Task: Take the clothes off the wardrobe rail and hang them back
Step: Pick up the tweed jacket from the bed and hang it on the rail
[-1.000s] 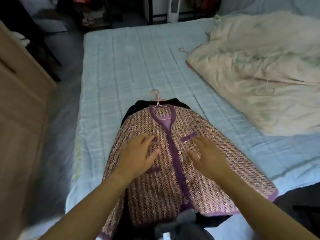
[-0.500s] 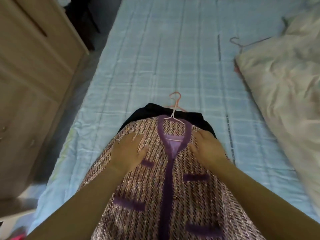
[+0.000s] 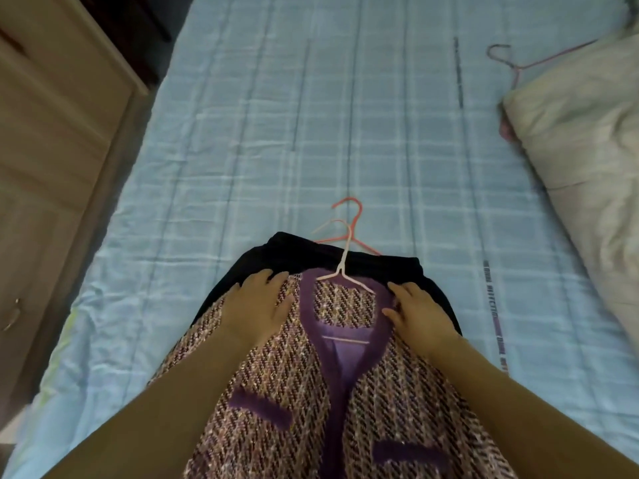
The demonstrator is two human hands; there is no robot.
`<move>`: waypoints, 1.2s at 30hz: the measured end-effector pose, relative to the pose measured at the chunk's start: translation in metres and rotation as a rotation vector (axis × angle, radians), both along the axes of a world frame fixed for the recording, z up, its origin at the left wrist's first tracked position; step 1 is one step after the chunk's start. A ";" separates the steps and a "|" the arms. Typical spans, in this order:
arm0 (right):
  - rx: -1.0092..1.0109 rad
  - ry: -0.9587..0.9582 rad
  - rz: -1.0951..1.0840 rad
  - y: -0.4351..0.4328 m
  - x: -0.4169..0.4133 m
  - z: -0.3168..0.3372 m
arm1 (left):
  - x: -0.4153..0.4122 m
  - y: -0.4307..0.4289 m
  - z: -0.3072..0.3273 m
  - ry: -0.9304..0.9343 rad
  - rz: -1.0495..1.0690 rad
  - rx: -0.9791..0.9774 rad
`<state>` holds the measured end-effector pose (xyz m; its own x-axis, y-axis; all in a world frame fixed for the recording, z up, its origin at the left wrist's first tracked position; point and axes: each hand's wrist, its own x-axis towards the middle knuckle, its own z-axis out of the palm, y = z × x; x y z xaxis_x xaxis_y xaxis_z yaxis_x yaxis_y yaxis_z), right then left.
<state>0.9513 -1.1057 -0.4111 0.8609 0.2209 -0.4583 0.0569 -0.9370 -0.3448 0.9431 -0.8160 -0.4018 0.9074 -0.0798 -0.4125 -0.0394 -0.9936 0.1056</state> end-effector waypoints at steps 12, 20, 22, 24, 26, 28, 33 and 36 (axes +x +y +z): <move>0.274 -0.160 -0.066 -0.001 -0.015 -0.005 | 0.002 0.003 -0.008 -0.096 0.019 -0.129; 0.314 -0.301 -0.062 0.002 -0.039 0.044 | -0.018 0.010 0.038 -0.111 0.048 -0.241; 0.316 -0.355 -0.063 0.004 -0.051 0.067 | -0.025 0.014 0.056 -0.115 0.041 -0.276; 0.325 -0.414 -0.059 0.006 -0.064 0.091 | -0.035 0.019 0.079 -0.117 0.021 -0.306; 0.349 -0.452 -0.053 0.008 -0.079 0.114 | -0.047 0.024 0.105 -0.100 0.007 -0.329; 0.386 -0.487 -0.048 0.012 -0.095 0.136 | -0.063 0.030 0.129 -0.107 0.013 -0.352; 0.444 -0.624 -0.020 0.015 -0.142 0.187 | -0.119 0.037 0.189 -0.247 0.021 -0.477; 0.444 -0.665 0.023 0.015 -0.167 0.214 | -0.160 0.039 0.222 -0.312 0.064 -0.498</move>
<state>0.7842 -1.0910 -0.1970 0.9157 0.2836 0.2848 0.3997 -0.7161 -0.5723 0.7828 -0.7770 -0.1799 0.9892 -0.1367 -0.0524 -0.0852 -0.8286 0.5533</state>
